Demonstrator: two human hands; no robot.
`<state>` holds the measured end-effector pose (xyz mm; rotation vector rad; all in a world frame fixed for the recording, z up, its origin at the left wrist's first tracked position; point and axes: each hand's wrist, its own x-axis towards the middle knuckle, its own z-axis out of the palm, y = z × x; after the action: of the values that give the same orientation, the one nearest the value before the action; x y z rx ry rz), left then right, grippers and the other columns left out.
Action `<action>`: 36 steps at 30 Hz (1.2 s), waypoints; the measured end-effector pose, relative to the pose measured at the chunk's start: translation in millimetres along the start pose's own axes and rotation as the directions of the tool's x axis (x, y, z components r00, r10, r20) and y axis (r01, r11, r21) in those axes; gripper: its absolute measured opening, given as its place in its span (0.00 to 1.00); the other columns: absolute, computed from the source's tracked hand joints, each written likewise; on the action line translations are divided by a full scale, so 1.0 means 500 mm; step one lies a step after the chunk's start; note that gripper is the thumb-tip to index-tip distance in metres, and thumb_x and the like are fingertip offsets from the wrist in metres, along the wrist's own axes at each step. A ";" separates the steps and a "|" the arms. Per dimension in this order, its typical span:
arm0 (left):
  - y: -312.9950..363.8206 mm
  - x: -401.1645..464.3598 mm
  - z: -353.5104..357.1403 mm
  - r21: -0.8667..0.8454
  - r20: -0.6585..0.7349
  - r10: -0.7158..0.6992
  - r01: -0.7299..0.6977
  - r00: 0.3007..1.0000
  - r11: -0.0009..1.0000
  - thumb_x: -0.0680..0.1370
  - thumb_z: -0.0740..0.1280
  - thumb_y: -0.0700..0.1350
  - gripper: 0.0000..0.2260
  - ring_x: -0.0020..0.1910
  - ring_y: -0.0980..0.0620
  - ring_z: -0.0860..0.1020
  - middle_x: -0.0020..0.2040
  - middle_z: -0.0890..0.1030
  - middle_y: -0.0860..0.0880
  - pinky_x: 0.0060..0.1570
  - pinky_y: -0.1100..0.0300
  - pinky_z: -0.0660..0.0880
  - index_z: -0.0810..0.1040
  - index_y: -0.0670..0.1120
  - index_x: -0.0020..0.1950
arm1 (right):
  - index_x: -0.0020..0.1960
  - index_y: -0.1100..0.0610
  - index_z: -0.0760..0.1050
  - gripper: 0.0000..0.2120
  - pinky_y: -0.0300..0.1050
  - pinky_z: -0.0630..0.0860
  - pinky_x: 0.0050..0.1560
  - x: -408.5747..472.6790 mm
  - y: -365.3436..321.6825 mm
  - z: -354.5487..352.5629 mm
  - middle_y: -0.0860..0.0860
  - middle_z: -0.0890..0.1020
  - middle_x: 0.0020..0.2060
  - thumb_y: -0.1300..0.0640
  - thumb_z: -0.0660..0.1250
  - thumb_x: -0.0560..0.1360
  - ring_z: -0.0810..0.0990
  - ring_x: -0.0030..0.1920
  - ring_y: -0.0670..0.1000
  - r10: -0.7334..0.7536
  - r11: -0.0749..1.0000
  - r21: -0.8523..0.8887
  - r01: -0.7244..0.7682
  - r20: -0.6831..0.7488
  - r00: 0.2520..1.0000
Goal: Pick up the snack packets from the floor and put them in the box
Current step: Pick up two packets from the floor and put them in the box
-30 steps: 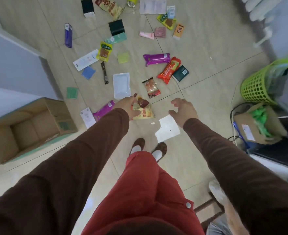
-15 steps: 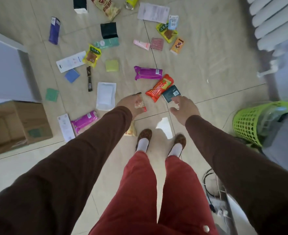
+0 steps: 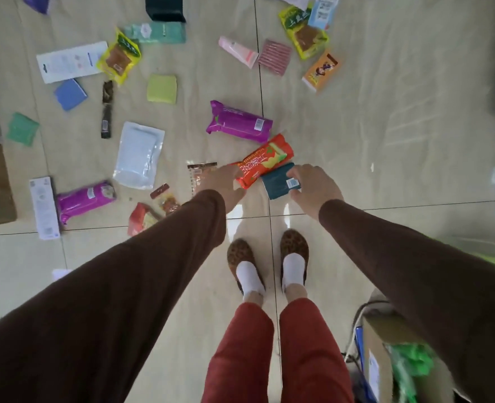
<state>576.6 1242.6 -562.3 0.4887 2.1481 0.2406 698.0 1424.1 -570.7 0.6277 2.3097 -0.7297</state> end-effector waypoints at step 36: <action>-0.347 0.254 0.276 -0.433 -0.237 -0.554 0.424 0.798 0.796 0.71 0.69 0.67 0.35 0.75 0.39 0.61 0.77 0.61 0.45 0.73 0.41 0.61 0.70 0.51 0.73 | 0.68 0.50 0.77 0.30 0.63 0.53 0.79 0.481 -0.095 0.161 0.51 0.53 0.83 0.35 0.71 0.72 0.48 0.82 0.61 -0.232 0.955 -0.216 0.205 -0.109 0.967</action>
<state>577.7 1139.5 -796.1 -0.3752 2.4189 0.4371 537.9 1396.7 -771.2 0.3395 2.5652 -0.5529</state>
